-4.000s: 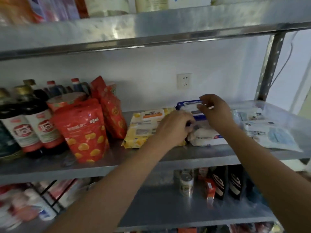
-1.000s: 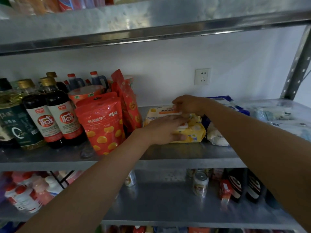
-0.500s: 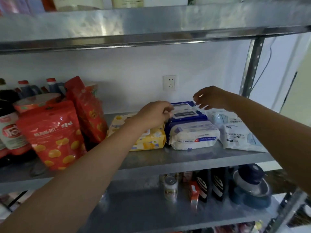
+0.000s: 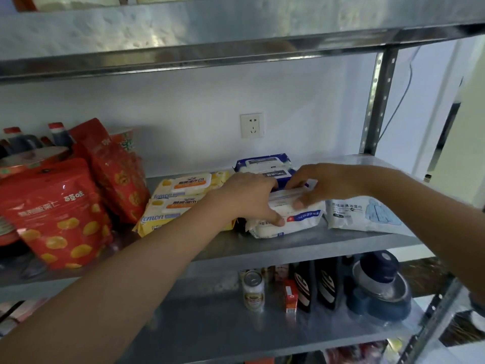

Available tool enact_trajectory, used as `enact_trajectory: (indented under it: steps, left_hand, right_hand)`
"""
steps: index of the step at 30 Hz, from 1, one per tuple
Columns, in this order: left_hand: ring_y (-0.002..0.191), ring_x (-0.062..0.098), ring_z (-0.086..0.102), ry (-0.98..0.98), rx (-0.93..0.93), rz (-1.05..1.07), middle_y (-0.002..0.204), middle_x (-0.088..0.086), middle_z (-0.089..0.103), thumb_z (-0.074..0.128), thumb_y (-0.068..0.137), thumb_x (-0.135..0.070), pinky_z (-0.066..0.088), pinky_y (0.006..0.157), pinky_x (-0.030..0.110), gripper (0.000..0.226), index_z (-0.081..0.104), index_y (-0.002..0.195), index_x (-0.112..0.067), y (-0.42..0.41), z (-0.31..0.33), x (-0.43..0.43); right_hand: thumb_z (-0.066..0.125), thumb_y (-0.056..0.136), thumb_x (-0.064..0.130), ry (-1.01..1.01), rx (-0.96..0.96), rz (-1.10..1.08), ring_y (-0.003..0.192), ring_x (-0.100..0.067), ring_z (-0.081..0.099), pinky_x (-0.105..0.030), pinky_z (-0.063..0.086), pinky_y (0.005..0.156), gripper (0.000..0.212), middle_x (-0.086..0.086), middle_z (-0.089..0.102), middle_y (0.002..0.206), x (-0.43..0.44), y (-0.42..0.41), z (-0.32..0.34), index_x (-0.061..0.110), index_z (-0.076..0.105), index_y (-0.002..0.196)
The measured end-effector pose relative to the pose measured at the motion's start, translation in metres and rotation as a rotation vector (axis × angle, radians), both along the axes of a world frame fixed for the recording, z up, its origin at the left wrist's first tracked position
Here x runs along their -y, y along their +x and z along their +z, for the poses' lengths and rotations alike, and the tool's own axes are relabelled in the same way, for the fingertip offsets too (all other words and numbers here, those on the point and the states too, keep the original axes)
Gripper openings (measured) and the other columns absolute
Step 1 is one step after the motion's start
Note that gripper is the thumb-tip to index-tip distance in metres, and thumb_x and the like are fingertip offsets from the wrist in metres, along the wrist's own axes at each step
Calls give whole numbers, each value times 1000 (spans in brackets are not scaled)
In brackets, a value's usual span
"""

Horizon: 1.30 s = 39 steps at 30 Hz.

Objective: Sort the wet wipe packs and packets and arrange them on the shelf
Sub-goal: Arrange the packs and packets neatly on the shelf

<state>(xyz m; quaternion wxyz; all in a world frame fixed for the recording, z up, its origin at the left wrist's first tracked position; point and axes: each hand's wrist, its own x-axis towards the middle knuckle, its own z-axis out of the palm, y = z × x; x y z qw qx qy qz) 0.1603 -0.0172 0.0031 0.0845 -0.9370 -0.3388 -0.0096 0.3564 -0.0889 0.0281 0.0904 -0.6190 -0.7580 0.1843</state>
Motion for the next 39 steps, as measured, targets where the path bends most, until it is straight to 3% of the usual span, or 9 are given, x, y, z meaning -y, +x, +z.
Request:
enact_trajectory:
  steps: [3,6,10,16,20,28,34,36,39]
  left_hand:
    - [89,12,57,-179,19,-11,109,-11,62,69,73,-68,44,67,29,67,56,127,-30,-3,13,5]
    - [97,16,63,-468,87,3,110,-8,67,65,85,-56,52,84,37,48,64,123,-26,-9,24,-2]
    - [105,22,63,-495,237,27,108,-5,67,57,92,-55,50,90,39,38,65,116,-27,-18,22,-7]
    - [122,18,49,-256,125,-2,148,-5,44,74,74,-60,45,92,33,92,26,149,-36,-20,13,12]
    - [115,13,52,-435,358,65,143,-5,50,72,82,-49,46,89,30,69,42,143,-34,-24,9,7]
    - [100,20,70,-838,625,137,113,1,70,61,95,-35,58,88,39,31,59,123,-21,-19,31,4]
    - [95,30,70,-1065,1159,266,103,11,73,59,96,-37,56,87,46,25,66,104,-14,-11,33,7]
    - [95,30,69,-1247,1398,309,105,14,71,57,98,-34,58,86,49,25,63,108,-12,0,34,11]
    - [92,29,68,-1361,1484,292,103,12,69,61,96,-27,57,87,48,23,61,113,-11,16,35,17]
  right_hand:
    - [79,76,48,-31,54,17,114,-4,49,-25,42,98,65,20,50,126,11,0,-7,40,52,134]
    - [76,81,43,-87,-10,22,107,-3,57,-27,53,91,59,20,57,122,16,-6,-9,42,47,133]
    - [52,95,51,-2,-100,-37,117,-8,51,-24,36,96,44,18,55,127,11,-6,-8,38,51,137]
    - [51,91,57,72,-227,-125,121,-14,53,-32,43,102,53,10,56,132,3,-2,-18,33,50,139]
    - [75,77,49,32,-223,-114,119,-14,50,-28,45,95,76,13,47,136,11,5,-25,42,38,143]
    - [70,85,27,-16,-654,-199,106,-19,69,-33,61,80,41,0,68,119,11,13,-6,28,56,124]
    - [73,74,55,274,-958,-543,111,-27,62,-43,53,96,92,-10,59,129,6,-5,11,19,33,148]
    - [76,72,59,172,-1166,-615,106,-31,66,-44,56,92,95,-18,60,127,2,-24,9,9,39,143]
    - [78,80,42,78,-1373,-541,96,-34,73,-44,62,77,61,-20,69,114,-1,-52,3,3,59,122]
